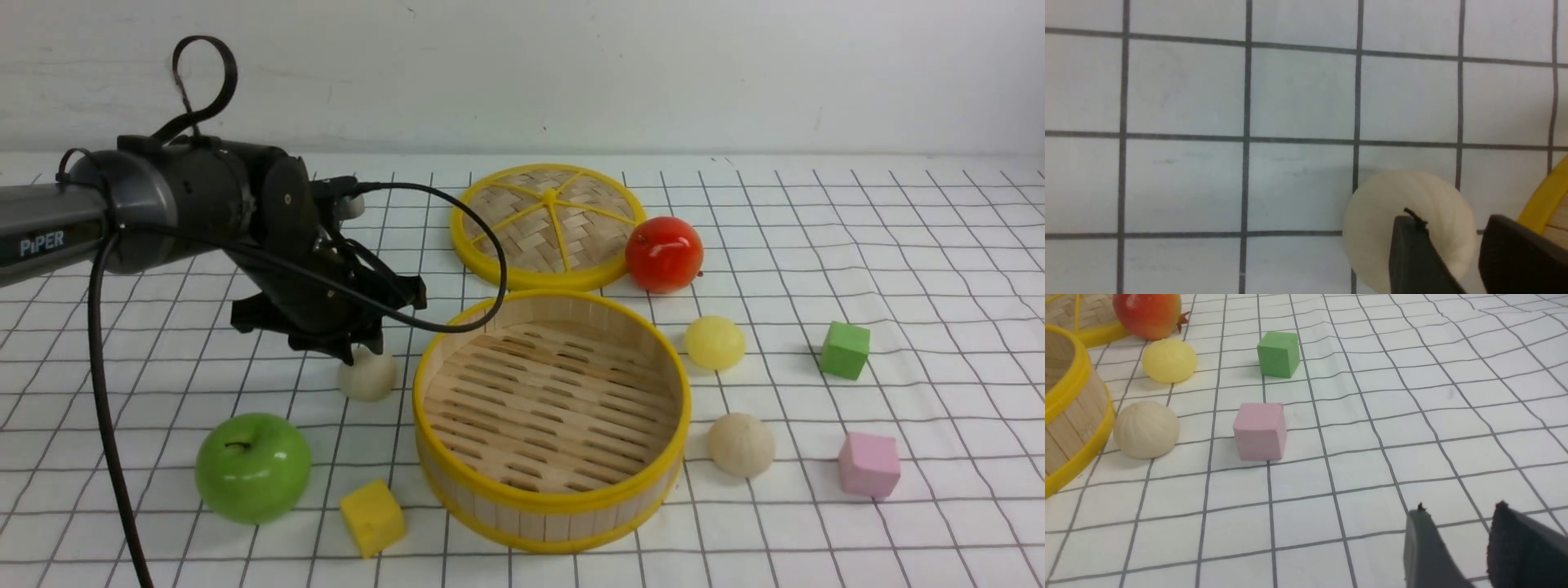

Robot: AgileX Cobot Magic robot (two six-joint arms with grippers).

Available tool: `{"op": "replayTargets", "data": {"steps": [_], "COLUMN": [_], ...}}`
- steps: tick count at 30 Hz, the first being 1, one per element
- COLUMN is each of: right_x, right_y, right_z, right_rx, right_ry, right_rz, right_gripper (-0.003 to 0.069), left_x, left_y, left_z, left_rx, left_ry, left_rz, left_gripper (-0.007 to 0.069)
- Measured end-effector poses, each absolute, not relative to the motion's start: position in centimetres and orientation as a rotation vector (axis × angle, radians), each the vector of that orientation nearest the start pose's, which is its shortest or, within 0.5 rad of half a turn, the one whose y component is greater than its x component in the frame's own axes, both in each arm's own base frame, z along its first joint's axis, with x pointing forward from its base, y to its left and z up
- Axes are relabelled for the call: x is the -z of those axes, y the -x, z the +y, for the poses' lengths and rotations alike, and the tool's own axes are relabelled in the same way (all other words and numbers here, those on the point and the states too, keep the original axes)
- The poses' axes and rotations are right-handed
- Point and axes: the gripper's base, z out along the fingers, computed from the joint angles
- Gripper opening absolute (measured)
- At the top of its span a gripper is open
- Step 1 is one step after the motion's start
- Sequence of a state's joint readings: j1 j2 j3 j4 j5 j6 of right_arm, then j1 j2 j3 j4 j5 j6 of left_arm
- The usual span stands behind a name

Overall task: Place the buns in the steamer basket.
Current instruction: Use the left arm to grab a steamed stuffed bun

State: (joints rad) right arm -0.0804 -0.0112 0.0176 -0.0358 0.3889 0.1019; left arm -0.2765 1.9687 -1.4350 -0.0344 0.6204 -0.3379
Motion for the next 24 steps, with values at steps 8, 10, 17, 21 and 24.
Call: {"op": "replayTargets", "data": {"steps": [8, 10, 17, 21, 24], "right_x": [-17.3, -17.3, -17.3, -17.3, -17.3], "right_y": [-5.2, -5.2, -5.2, -5.2, -5.2], "right_z": [-0.5, -0.5, -0.5, -0.5, -0.5], "right_rx": [0.021, 0.021, 0.021, 0.021, 0.021], "right_ry": [-0.149, -0.149, -0.149, -0.149, -0.149], "right_rz": [1.873, 1.873, 1.873, 1.873, 1.873], "right_gripper": [0.0239, 0.0239, 0.0239, 0.0239, 0.0239], "left_x": [-19.0, -19.0, -18.9, -19.6, -21.4], "left_y": [-40.9, -40.9, -40.6, -40.7, -40.5], "left_z": [-11.8, -11.8, -11.7, -11.7, -11.6], "left_rx": [0.231, 0.229, 0.215, 0.195, 0.188], "left_ry": [0.112, 0.113, 0.097, 0.076, 0.067], "left_rz": [2.686, 2.690, 2.721, 2.750, 2.753], "left_gripper": [0.0234, 0.0219, 0.0046, -0.0013, -0.0013]}}
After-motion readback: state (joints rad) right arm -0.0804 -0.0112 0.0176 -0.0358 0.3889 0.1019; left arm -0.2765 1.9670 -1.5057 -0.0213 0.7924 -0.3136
